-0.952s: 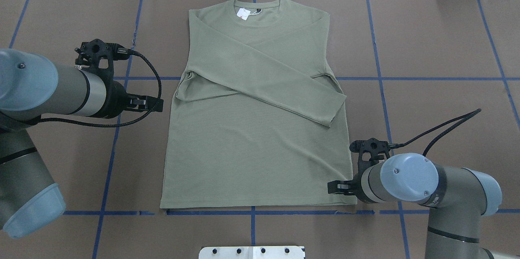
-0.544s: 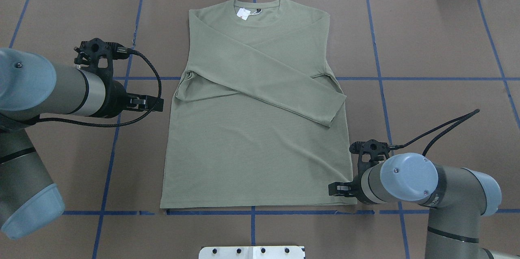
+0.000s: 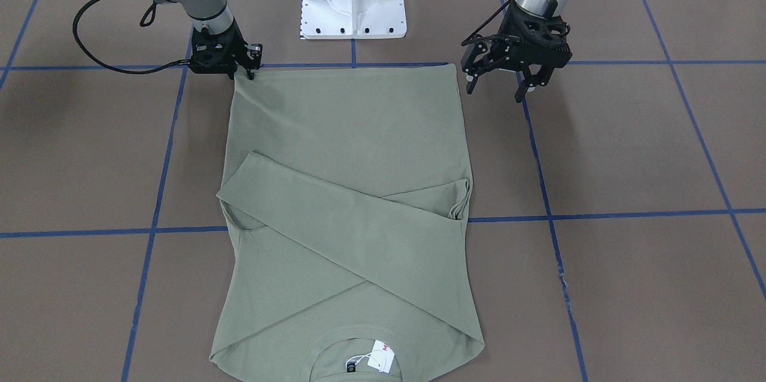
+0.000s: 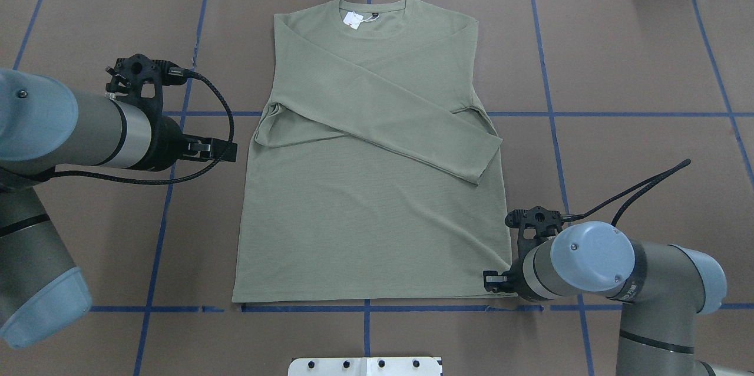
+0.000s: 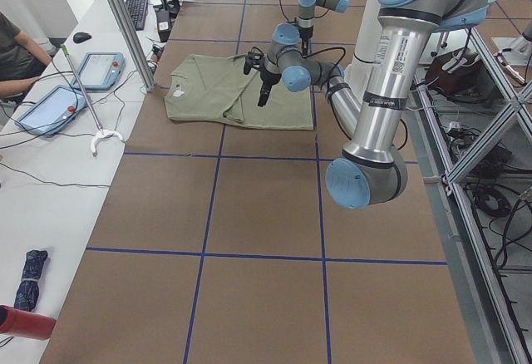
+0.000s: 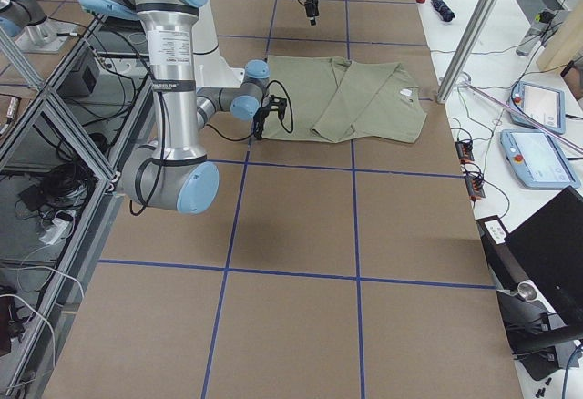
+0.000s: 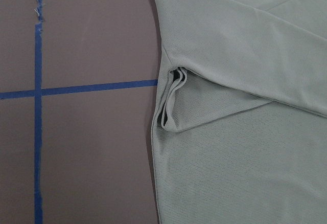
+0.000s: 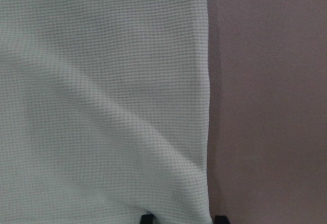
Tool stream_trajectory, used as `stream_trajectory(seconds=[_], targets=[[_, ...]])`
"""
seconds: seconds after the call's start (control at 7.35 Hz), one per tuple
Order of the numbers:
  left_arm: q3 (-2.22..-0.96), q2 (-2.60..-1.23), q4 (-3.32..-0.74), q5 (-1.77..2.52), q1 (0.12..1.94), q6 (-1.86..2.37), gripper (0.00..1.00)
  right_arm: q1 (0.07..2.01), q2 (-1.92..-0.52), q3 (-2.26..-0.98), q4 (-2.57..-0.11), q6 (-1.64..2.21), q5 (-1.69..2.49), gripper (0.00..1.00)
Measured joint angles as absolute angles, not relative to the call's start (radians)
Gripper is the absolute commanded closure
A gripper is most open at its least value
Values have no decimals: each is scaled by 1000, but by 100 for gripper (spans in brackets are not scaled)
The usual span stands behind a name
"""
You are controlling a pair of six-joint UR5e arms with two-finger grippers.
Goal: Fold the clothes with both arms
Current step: 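Move both grippers down to the shirt hem corners nearest the robot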
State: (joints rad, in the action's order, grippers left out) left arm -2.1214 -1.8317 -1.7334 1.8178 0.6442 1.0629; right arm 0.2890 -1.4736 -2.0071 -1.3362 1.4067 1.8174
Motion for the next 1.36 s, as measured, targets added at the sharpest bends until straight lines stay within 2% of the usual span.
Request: stream_trajectory(seconds=[0.14, 0.27, 0.95, 1.36], targets=[[-2121, -1832, -1733, 1818, 644, 1062, 1, 289, -1474, -2007, -1336, 1406, 1822, 91], [-2121, -1833, -1733, 1818, 644, 1062, 2, 289, -1474, -2008, -1336, 1405, 1828, 100], [-2105, -1825, -1733, 1815, 624, 1092, 2, 293, -1471, -2063, -1336, 1437, 1831, 100], [-2072, -1822, -1734, 1761, 436, 1334, 3, 314, -1462, -2096, -1336, 1468, 1828, 100]])
